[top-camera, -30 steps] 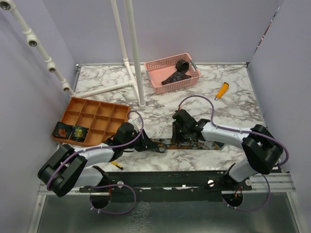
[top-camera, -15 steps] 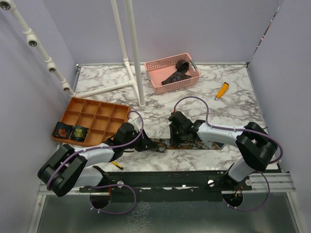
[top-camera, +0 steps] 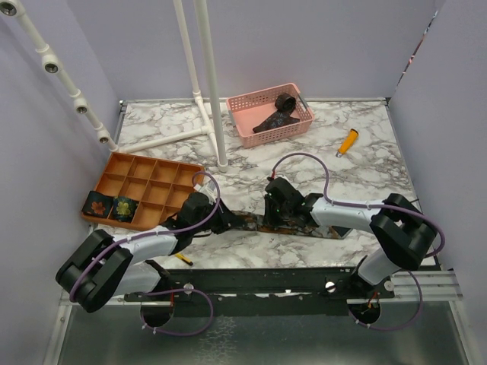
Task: Roll the ties
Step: Roll the tie at the center of the board.
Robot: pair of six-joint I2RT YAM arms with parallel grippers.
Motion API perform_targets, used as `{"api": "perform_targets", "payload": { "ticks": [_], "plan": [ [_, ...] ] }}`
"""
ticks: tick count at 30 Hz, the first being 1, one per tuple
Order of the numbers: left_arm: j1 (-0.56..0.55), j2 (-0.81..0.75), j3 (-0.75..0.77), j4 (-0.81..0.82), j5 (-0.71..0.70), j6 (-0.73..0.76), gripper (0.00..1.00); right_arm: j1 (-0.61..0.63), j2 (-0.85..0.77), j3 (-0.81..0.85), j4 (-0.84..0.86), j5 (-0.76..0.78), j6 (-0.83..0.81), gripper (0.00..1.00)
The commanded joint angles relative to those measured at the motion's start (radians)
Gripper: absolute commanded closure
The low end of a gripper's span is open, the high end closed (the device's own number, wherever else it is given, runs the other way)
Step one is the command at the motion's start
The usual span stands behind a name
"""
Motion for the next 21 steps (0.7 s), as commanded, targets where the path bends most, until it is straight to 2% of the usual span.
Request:
{"api": "perform_targets", "payload": {
  "ticks": [1,12,16,21],
  "plan": [
    [0.006,0.068,0.047,-0.079,-0.101,0.039,1.00,0.020,0.108,-0.078,-0.169,-0.003,-0.018,0.81],
    [-0.007,0.092,0.340,-0.615,-0.349,0.267,1.00,0.034,0.076,-0.054,-0.188,-0.003,0.001,0.80],
    [-0.031,0.130,0.433,-0.781,-0.453,0.314,1.00,0.038,0.021,-0.016,-0.211,0.008,0.010,0.74],
    [-0.083,0.168,0.494,-0.893,-0.573,0.336,1.00,0.038,-0.052,0.013,-0.240,0.027,0.027,0.66]
  ]
}}
